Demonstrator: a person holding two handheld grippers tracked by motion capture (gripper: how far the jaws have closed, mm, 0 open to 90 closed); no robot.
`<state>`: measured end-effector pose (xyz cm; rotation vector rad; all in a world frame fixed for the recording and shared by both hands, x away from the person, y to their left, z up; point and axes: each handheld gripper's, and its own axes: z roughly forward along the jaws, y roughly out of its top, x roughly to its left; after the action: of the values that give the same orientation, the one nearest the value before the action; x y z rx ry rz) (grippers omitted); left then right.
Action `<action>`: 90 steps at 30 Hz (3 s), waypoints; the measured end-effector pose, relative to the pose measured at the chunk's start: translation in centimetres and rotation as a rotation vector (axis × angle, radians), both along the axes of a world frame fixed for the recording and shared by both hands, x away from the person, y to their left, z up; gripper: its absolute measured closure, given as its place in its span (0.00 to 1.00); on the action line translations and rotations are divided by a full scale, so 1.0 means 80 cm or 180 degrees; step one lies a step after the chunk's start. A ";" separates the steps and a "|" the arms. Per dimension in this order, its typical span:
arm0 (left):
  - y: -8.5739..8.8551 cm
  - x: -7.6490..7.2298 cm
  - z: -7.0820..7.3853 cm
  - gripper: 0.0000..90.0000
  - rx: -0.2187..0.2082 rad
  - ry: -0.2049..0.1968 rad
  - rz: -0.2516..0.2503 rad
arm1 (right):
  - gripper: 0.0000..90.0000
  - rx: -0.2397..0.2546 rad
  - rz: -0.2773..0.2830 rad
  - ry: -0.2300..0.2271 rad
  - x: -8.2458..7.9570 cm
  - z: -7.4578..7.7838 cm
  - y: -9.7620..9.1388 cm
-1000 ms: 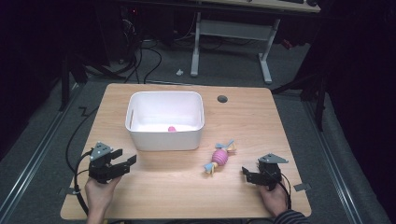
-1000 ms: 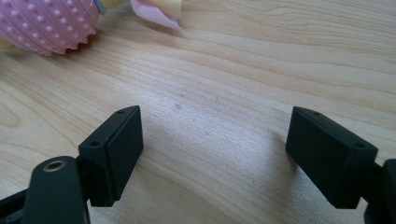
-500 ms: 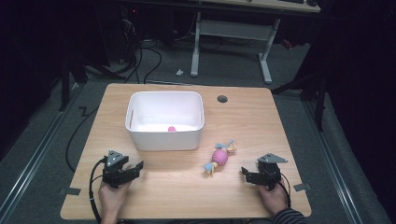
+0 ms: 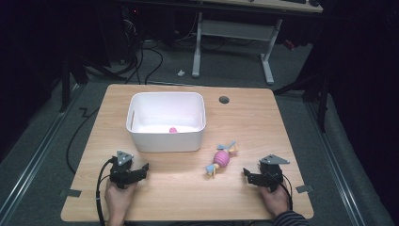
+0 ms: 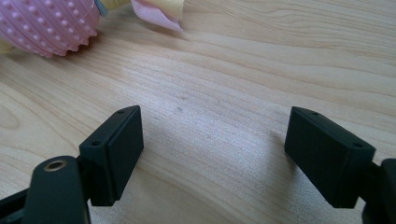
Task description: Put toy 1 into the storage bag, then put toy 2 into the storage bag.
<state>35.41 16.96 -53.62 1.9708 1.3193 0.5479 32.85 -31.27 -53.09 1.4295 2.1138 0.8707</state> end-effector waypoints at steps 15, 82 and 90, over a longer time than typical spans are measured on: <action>-0.006 -0.001 0.000 0.25 0.0055 -0.0010 -0.0124 | 0.21 -0.0003 0.0012 0.0005 -0.003 0.000 -0.002; -0.007 -0.001 0.000 0.24 0.0057 -0.0005 -0.0142 | 0.29 -0.0018 0.0959 0.0150 0.049 0.078 0.108; -0.007 -0.001 0.000 0.24 0.0058 -0.0002 -0.0146 | 0.32 -0.0136 0.0977 0.0279 0.062 0.070 0.124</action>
<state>35.30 16.43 -53.65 2.0102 1.2698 0.5403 37.81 -21.37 -47.49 1.1583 2.4456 0.8800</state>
